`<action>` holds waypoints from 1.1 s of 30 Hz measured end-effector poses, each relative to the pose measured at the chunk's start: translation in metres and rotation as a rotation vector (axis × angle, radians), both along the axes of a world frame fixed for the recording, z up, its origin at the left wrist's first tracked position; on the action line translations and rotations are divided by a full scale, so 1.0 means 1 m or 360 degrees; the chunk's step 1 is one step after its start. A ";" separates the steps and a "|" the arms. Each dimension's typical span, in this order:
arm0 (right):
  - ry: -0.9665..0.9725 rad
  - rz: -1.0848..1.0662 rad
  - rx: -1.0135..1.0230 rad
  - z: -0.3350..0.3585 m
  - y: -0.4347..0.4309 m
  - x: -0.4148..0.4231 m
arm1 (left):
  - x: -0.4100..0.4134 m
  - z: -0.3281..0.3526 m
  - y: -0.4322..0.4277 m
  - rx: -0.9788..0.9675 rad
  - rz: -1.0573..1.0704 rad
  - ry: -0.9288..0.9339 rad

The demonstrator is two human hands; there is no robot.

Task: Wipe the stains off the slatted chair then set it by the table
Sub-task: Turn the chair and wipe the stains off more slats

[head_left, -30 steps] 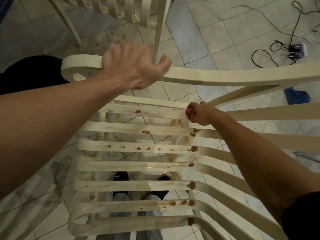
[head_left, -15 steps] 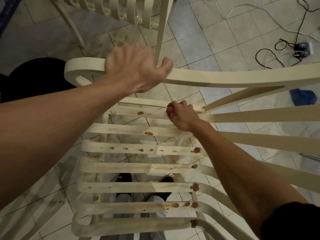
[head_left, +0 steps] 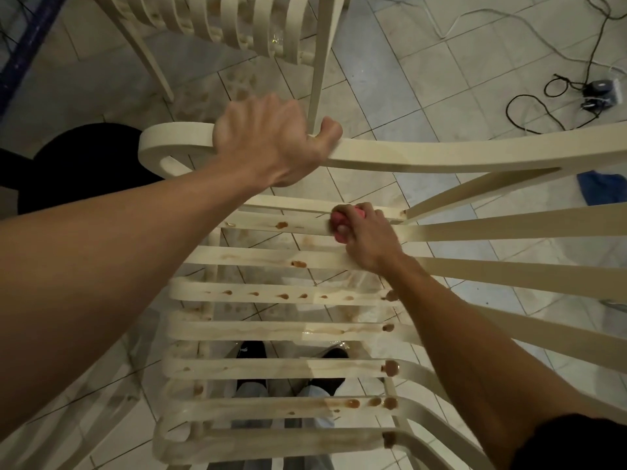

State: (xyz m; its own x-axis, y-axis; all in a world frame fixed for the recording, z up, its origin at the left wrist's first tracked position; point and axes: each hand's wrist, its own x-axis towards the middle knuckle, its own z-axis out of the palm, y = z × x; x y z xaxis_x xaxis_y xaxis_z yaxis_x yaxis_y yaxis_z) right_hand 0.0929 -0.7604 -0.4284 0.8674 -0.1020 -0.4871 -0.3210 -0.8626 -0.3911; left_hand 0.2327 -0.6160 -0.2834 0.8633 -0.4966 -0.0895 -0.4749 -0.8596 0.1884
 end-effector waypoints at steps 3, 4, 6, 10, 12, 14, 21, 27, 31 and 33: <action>0.0110 0.0001 -0.0193 -0.002 -0.029 -0.013 | -0.001 -0.001 0.000 -0.0002 0.0002 0.0009; 0.0160 -0.0016 -0.0240 -0.001 -0.037 -0.014 | -0.001 -0.002 0.000 -0.0003 -0.0001 0.0007; 0.0269 -0.0086 -0.0250 0.001 -0.043 -0.009 | 0.000 -0.002 0.000 -0.0009 -0.0007 0.0007; 0.0427 -0.0240 -0.0099 0.004 -0.034 0.012 | 0.000 -0.001 -0.001 -0.0001 0.0003 0.0006; 0.0433 -0.0269 -0.0045 0.005 -0.025 0.018 | -0.001 -0.001 -0.001 -0.0008 0.0003 -0.0004; 0.0407 -0.0276 -0.0034 0.006 -0.012 0.022 | -0.001 -0.001 -0.001 -0.0007 0.0004 -0.0009; 0.0305 -0.0217 -0.0011 0.008 0.051 0.041 | -0.001 -0.002 -0.001 -0.0007 -0.0005 -0.0027; 0.0008 -0.0155 0.0076 0.006 0.056 0.017 | -0.001 -0.004 -0.001 -0.0007 0.0007 -0.0043; 0.0042 -0.0110 -0.0037 0.003 0.017 -0.004 | -0.001 -0.005 0.004 -0.0082 -0.0031 -0.0064; 0.0142 -0.0111 -0.0144 0.005 -0.007 -0.010 | -0.001 -0.005 0.007 -0.0140 -0.0059 -0.0073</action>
State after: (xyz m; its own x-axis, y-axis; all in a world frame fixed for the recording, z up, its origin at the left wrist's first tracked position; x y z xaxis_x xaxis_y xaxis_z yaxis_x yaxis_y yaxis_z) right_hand 0.0824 -0.7676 -0.4235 0.8102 -0.2073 -0.5482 -0.4115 -0.8673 -0.2802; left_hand 0.2318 -0.6085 -0.2882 0.8465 -0.5324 -0.0048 -0.5160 -0.8225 0.2395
